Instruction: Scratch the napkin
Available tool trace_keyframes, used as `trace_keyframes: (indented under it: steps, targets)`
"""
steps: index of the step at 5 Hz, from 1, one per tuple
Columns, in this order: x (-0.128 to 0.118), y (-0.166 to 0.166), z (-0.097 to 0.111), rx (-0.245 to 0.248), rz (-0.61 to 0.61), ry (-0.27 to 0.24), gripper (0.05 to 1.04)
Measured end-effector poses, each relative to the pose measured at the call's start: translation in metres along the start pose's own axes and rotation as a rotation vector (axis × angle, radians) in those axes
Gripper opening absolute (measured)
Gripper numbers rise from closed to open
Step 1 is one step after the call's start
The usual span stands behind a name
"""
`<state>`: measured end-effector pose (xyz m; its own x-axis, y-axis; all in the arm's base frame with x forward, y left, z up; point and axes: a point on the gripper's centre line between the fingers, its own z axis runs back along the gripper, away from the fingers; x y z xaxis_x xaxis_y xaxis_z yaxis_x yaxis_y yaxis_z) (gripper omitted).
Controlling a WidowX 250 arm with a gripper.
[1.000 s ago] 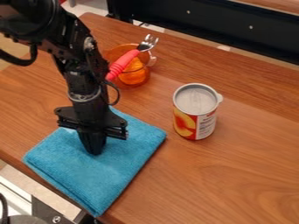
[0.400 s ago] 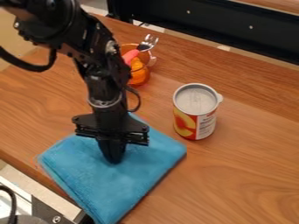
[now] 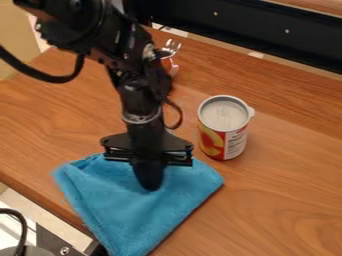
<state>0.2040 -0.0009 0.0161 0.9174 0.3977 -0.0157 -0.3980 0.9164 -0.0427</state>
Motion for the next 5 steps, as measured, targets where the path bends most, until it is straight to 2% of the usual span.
trace_keyframes:
  steps: [2,3,4,5]
  targets:
    - [-0.002,-0.015,-0.001,-0.014,0.026,0.007,0.052]
    - [0.001,-0.008,0.000,-0.010,0.038,0.000,0.052]
    - [0.005,0.010,0.011,-0.013,0.050,-0.007,0.052]
    - [0.013,0.027,0.027,-0.037,0.077,-0.010,0.052]
